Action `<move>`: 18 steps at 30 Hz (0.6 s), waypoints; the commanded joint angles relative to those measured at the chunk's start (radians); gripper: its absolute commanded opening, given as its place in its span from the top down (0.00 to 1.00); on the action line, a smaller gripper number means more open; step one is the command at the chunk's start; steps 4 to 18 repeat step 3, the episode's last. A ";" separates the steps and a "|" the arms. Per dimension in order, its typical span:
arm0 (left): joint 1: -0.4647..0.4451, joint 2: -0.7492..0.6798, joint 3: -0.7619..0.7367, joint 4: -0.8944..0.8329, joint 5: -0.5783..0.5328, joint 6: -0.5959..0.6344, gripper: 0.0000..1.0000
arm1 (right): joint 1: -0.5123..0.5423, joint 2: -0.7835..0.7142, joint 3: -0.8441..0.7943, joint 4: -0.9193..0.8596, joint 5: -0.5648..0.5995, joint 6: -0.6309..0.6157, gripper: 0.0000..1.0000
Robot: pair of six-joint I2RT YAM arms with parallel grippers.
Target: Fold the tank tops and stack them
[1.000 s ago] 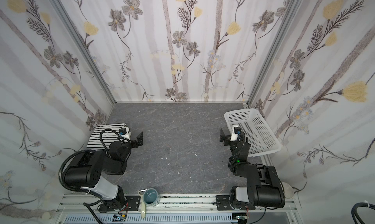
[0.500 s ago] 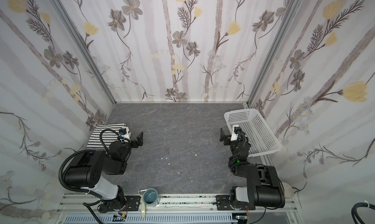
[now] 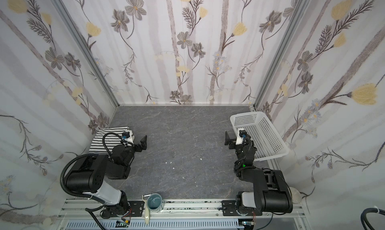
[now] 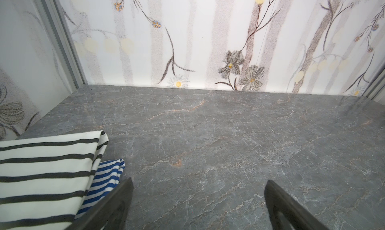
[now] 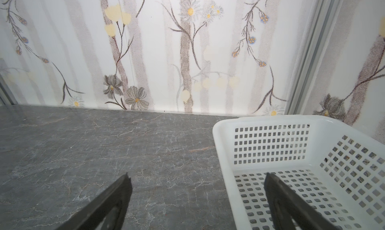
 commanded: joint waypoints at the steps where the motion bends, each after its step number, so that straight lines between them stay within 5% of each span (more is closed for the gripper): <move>1: 0.001 -0.002 0.006 0.036 -0.005 -0.010 0.00 | 0.001 -0.003 0.001 0.035 0.026 -0.017 0.00; 18: 0.000 -0.002 0.006 0.036 -0.004 -0.010 0.00 | 0.001 -0.005 -0.001 0.036 0.027 -0.016 0.00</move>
